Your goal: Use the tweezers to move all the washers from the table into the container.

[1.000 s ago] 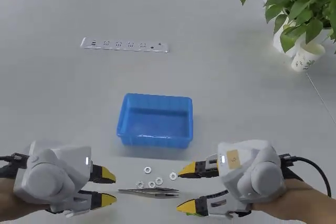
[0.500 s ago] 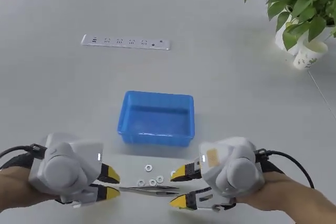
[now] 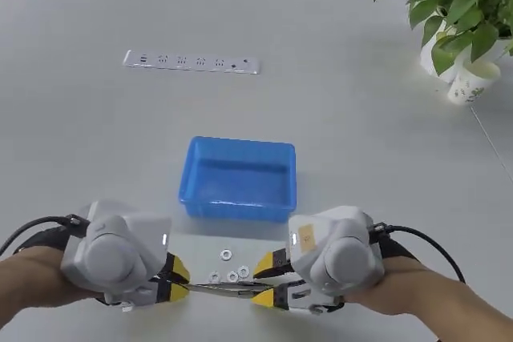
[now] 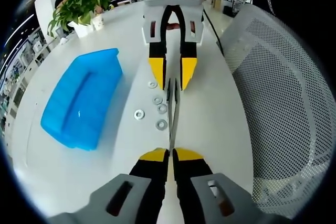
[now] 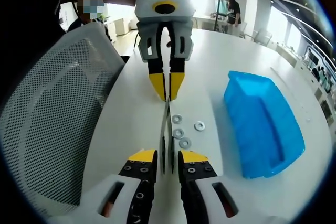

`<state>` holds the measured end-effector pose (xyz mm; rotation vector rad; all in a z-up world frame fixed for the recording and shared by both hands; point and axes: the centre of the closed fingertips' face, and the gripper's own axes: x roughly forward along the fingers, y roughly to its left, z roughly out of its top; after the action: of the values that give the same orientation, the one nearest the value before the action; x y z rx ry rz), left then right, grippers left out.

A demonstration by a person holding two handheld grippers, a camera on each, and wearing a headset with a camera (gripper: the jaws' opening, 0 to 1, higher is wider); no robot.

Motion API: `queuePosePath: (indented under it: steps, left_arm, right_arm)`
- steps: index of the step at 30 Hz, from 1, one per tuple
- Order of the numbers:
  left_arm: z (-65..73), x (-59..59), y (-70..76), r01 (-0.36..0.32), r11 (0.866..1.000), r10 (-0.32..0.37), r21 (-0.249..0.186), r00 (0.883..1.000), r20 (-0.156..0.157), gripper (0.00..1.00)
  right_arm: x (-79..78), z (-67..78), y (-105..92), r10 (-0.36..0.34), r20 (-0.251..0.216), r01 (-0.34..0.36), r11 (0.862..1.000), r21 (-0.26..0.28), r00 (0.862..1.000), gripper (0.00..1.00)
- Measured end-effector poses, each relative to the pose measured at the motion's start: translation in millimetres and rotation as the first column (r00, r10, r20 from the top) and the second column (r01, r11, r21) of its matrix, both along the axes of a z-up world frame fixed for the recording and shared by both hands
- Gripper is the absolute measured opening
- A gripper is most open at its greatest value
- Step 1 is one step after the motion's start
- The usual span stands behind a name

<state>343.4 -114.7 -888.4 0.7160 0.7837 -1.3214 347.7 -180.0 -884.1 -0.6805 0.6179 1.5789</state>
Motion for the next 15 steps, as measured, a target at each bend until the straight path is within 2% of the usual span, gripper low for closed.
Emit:
queuePosePath:
  steps: [10,15]
  left_arm:
    - [-1.9,1.2,-0.1,0.032,0.999,-0.032,0.001,0.999,0.009,0.06]
    - [1.2,0.6,-3.1,0.038,0.999,-0.038,-0.012,0.999,-0.001,0.05]
  right_arm:
    - [-2.6,-6.5,1.3,0.018,-0.002,-0.018,1.000,-0.017,1.000,0.15]
    - [-2.2,-7.0,2.2,0.026,0.005,-0.025,0.999,-0.022,1.000,0.14]
